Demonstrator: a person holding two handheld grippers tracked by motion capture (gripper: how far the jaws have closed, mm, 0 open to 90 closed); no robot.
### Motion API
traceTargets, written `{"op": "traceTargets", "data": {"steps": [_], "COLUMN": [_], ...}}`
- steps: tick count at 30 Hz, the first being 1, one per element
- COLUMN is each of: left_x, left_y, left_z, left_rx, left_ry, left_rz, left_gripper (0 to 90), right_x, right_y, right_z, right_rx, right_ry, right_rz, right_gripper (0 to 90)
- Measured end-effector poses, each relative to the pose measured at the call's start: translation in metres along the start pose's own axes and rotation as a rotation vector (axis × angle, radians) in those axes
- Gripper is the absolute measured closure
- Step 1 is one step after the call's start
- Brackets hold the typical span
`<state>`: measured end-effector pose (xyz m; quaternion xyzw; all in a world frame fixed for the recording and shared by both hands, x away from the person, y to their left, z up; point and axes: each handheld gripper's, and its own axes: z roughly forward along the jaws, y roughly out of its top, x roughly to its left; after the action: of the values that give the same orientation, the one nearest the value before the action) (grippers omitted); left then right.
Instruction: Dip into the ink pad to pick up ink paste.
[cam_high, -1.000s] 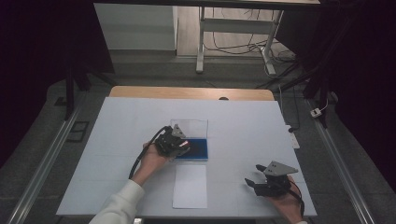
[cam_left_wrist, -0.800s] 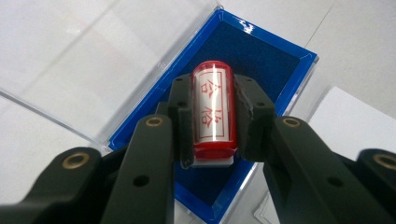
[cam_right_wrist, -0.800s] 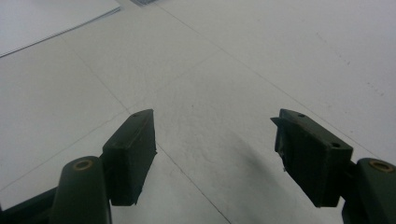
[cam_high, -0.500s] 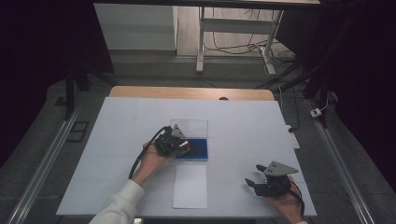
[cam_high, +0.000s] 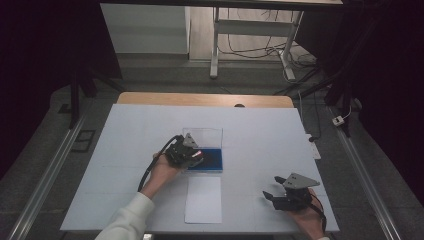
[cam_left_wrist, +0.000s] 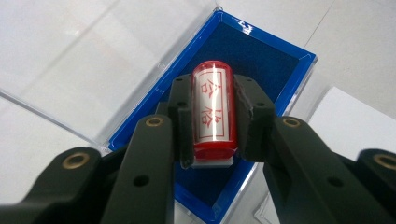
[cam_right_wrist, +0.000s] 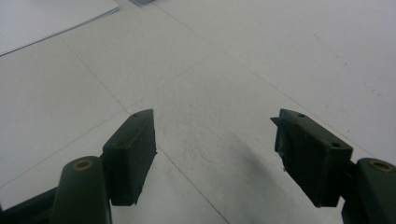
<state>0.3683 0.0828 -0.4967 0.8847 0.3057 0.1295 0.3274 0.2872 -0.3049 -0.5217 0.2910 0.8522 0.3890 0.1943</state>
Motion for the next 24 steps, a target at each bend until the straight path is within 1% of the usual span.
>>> {"op": "traceTargets", "data": {"steps": [4, 8, 13, 14, 15, 16, 17, 18, 19, 20, 21, 24], "left_x": [0.000, 0.002, 0.003, 0.002, -0.001, -0.008, -0.011, -0.012, -0.013, -0.013, -0.014, -0.009], "left_y": [0.000, 0.000, 0.000, 0.001, 0.004, 0.009, 0.011, 0.014, 0.017, 0.020, 0.021, 0.019], "left_z": [0.000, 0.000, -0.001, -0.002, -0.006, -0.009, -0.014, -0.021, -0.026, -0.029, -0.032, -0.036], "left_rx": [-0.001, -0.002, -0.002, -0.004, 0.008, 0.037, 0.016, -0.057, -0.091, -0.092, -0.098, -0.112], "left_ry": [0.001, -0.011, -0.017, -0.013, 0.013, 0.070, 0.071, 0.030, 0.013, 0.013, 0.008, -0.018], "left_rz": [-0.004, -0.003, -0.003, 0.004, 0.029, 0.088, 0.106, 0.079, 0.062, 0.071, 0.070, 0.042], "left_gripper": [71.3, 71.2, 71.2, 71.2, 71.1, 71.0, 70.9, 70.9, 70.9, 70.9, 70.9, 70.8], "right_x": [0.000, 0.000, -0.001, -0.001, -0.001, -0.001, -0.001, 0.000, -0.001, -0.001, -0.002, -0.002], "right_y": [0.000, 0.000, 0.000, 0.000, 0.000, 0.000, 0.000, 0.000, 0.000, 0.000, 0.000, -0.001], "right_z": [0.000, -0.002, -0.001, -0.001, -0.001, -0.001, -0.002, -0.002, -0.002, -0.002, -0.002, -0.002], "right_rx": [0.000, 0.002, 0.001, 0.004, 0.003, 0.002, 0.002, -0.003, -0.011, -0.013, -0.010, -0.005], "right_ry": [0.001, -0.007, 0.000, -0.004, -0.003, -0.004, -0.004, 0.001, 0.002, 0.000, -0.001, 0.001], "right_rz": [-0.001, 0.000, 0.000, 0.001, 0.000, 0.000, 0.002, 0.007, 0.004, 0.002, 0.005, 0.007], "right_gripper": [29.2, 29.2, 29.2, 29.2, 29.2, 29.2, 29.1, 29.1, 29.2, 29.2, 29.2, 29.1]}}
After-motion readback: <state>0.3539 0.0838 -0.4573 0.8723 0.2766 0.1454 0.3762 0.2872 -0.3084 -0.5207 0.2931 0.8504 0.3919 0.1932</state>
